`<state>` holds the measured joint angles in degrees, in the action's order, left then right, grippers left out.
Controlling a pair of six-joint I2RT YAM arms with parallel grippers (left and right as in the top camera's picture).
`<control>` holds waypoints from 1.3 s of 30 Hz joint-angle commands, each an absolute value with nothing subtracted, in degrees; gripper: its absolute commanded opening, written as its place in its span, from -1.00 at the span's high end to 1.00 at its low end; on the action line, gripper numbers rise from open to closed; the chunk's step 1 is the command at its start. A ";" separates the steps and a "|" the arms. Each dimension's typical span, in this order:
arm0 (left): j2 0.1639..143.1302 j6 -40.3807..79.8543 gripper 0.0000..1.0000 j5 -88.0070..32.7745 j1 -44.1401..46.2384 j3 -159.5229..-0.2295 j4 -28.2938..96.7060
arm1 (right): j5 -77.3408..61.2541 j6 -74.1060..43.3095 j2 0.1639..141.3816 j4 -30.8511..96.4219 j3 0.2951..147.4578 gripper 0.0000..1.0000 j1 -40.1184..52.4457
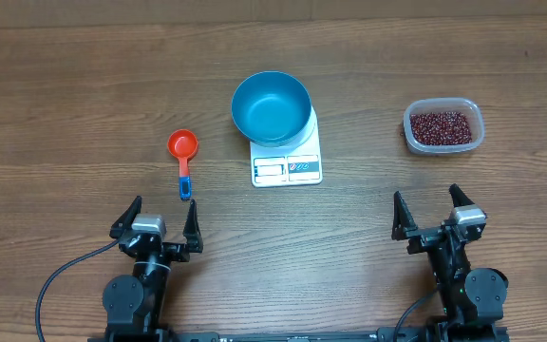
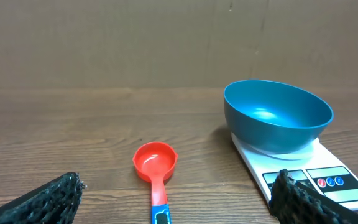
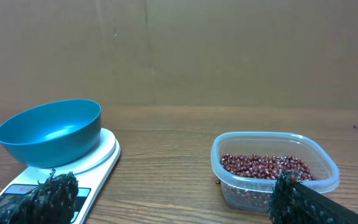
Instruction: Scoop item into bowl and weigh 150g on scale
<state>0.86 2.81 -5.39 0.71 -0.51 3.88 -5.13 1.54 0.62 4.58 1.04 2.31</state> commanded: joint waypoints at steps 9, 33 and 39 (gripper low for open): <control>0.25 2.76 -0.99 -5.58 0.30 -0.27 4.03 | -5.23 1.78 0.14 4.40 0.45 -1.00 2.61; 0.25 6.44 -0.99 -6.20 0.30 -0.27 4.01 | -5.23 1.78 0.12 4.40 0.45 -1.00 2.61; 0.25 6.44 -0.99 -6.24 0.30 -0.27 4.01 | -5.23 1.78 0.14 4.40 0.45 -1.00 2.61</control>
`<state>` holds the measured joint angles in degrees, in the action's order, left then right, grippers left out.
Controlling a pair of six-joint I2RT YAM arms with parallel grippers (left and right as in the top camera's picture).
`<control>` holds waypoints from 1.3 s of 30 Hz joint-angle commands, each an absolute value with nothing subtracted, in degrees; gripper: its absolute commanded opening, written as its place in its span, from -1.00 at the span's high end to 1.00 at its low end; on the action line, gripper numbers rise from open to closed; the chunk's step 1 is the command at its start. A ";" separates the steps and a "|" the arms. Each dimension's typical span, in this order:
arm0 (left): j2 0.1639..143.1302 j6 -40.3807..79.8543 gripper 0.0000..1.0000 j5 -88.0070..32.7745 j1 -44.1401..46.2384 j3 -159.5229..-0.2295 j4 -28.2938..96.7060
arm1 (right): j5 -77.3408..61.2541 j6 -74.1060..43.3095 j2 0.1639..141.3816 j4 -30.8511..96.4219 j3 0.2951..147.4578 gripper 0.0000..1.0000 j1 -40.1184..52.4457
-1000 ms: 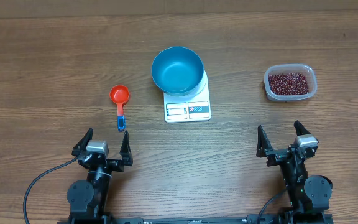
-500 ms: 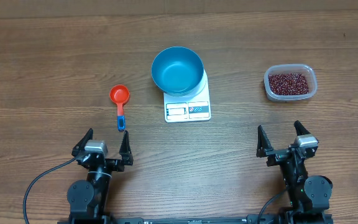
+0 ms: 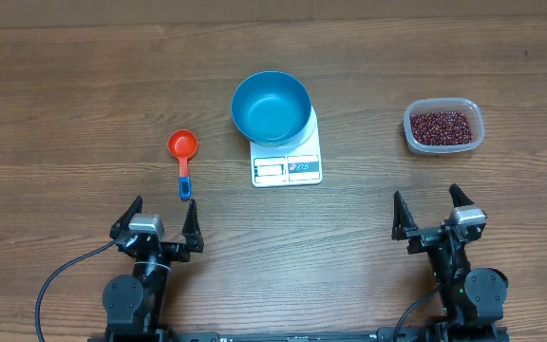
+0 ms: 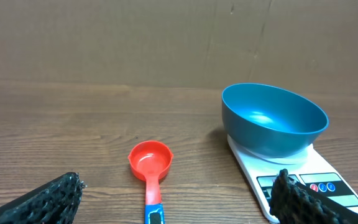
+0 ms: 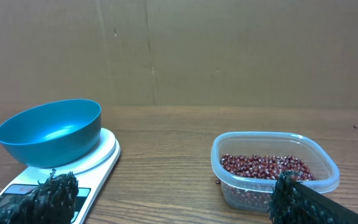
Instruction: Scoop item into bowl and weigh 150g on scale
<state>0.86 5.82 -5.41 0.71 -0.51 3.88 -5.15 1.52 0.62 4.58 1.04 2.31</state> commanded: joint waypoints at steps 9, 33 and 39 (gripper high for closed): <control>0.25 5.98 -0.99 -6.24 0.30 -3.33 8.47 | -5.23 1.78 0.12 4.40 0.45 -1.00 2.61; 14.52 5.13 -0.99 -5.61 0.30 -20.60 23.86 | -5.23 1.78 0.14 4.40 0.45 -1.00 2.61; 25.28 5.08 -0.99 -5.58 0.30 -26.17 24.32 | -5.23 1.80 0.12 4.40 0.45 -1.00 2.61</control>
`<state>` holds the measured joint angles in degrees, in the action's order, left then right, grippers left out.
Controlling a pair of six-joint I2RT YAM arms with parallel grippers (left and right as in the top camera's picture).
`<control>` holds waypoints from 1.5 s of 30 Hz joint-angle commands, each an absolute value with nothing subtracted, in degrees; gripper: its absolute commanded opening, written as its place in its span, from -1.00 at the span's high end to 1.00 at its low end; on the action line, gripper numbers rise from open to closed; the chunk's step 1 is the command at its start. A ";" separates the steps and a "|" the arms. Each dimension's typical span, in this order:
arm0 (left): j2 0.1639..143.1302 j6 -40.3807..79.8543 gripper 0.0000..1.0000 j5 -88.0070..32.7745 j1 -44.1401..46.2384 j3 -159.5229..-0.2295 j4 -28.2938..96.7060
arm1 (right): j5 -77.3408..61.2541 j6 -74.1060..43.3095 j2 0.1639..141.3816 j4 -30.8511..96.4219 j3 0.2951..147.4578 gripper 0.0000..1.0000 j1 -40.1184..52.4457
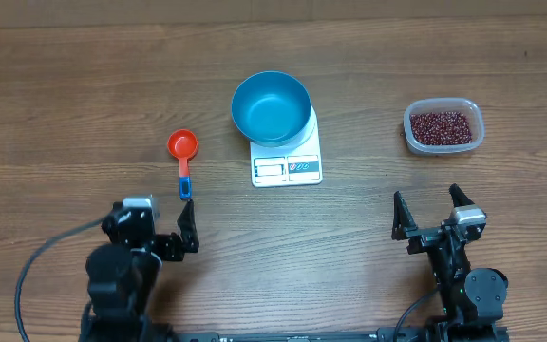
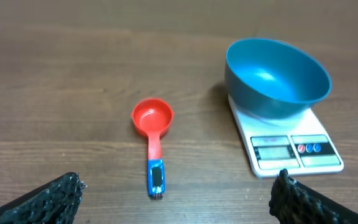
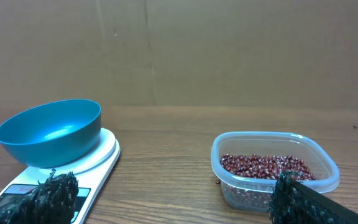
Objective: Scoop item into bowl and weigh 150g on scale
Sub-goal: 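Move the left gripper forward over the red scoop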
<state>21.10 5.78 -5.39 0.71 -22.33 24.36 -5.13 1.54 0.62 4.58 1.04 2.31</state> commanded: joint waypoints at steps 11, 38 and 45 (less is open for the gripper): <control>46.30 3.33 -0.99 -5.54 0.27 -40.77 31.27 | -5.23 1.78 0.12 4.40 0.45 -1.00 2.61; 72.55 1.19 -0.99 -4.05 -0.97 -60.69 43.75 | -5.23 1.78 0.12 4.40 0.45 -1.00 2.61; 74.74 0.97 -0.99 -4.49 -3.03 -61.04 43.94 | -5.23 1.78 0.14 4.40 0.45 -1.00 2.61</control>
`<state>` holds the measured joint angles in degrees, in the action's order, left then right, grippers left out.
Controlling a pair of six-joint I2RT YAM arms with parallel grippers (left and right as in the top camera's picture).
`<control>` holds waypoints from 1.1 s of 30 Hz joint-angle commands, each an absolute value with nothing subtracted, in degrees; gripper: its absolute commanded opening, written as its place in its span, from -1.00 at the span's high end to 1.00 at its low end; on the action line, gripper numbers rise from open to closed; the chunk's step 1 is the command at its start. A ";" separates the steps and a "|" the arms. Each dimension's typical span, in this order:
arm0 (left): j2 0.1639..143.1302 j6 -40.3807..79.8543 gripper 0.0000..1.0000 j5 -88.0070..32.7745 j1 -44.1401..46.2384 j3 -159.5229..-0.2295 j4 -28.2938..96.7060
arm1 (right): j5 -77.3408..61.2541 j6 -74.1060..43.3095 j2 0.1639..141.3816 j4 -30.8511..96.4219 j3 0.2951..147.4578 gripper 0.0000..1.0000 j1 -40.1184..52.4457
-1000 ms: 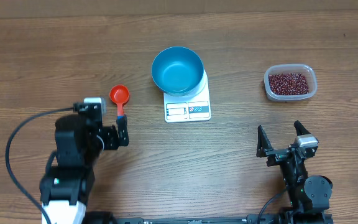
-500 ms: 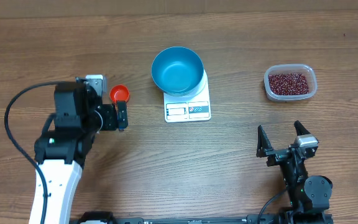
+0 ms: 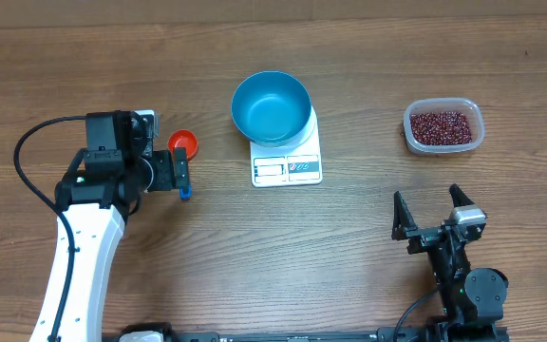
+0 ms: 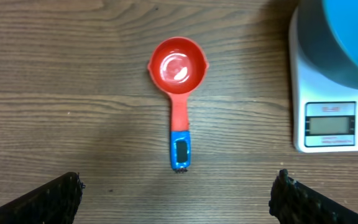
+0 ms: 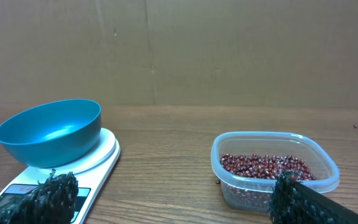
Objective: Scoop item into bowl and weigh 150g on scale
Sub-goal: 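Move the left gripper forward over the red scoop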
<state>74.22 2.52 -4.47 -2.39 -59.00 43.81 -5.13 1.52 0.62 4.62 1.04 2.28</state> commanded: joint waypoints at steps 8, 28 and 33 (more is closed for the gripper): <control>76.93 -1.37 -0.99 -3.88 -3.16 -63.64 46.68 | -5.23 1.78 0.12 4.40 0.45 -1.00 2.61; 93.71 -4.34 -0.99 -3.81 -4.23 -79.64 58.43 | -5.23 1.78 0.12 4.40 0.45 -1.00 2.61; 96.44 -4.34 -0.99 -3.86 -4.21 -79.64 57.93 | -5.23 1.78 0.12 4.40 0.45 -1.00 2.61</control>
<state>94.94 -3.38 -4.21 -3.90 -78.17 58.26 -5.15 1.54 0.62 4.62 1.04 2.31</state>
